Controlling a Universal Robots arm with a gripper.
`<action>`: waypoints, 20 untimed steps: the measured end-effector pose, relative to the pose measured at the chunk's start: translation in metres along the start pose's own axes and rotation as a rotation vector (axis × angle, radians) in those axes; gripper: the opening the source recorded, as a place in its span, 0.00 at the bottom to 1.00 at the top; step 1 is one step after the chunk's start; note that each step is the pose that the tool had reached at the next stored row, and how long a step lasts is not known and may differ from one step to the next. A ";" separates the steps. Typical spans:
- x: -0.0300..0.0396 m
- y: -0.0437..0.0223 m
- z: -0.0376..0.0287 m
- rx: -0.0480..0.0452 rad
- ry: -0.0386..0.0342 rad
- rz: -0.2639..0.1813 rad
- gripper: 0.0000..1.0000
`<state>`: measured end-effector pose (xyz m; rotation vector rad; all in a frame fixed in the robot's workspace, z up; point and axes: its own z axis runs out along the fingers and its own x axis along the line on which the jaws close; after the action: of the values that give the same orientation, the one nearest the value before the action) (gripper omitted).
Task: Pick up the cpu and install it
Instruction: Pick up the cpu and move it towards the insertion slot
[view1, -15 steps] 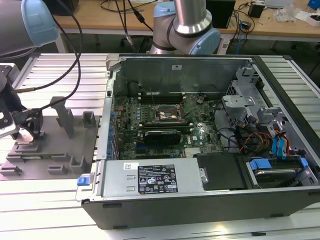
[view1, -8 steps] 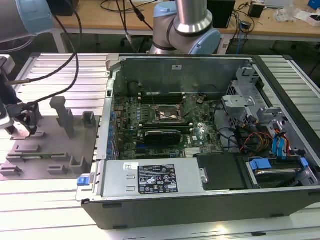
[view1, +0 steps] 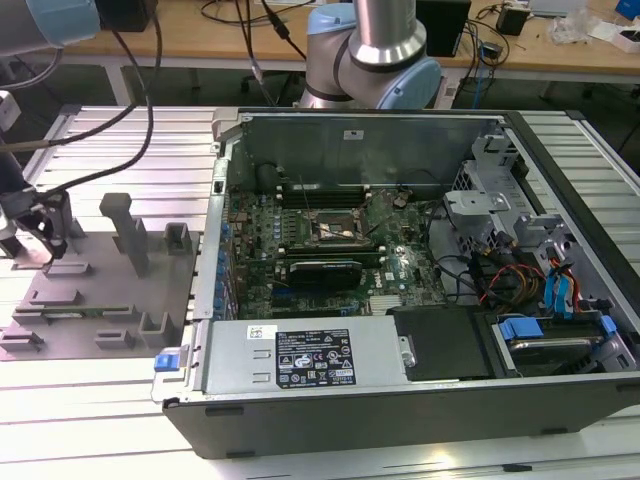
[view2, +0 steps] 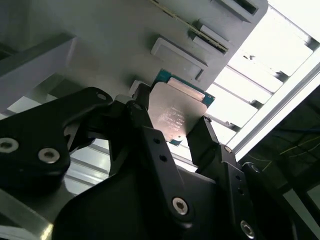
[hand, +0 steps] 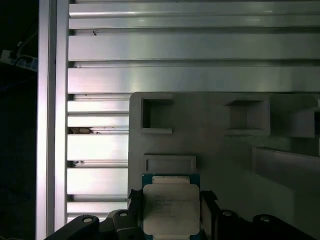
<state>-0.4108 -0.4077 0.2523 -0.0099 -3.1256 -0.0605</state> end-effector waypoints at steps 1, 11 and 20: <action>0.0000 0.0001 -0.0037 0.0001 -0.0001 0.000 0.55; 0.0003 0.0009 -0.0214 0.0001 0.0001 0.000 0.55; 0.0005 0.0019 -0.0365 0.0000 -0.0002 0.000 0.55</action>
<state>-0.4108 -0.4072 0.2888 -0.0098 -3.1258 -0.0605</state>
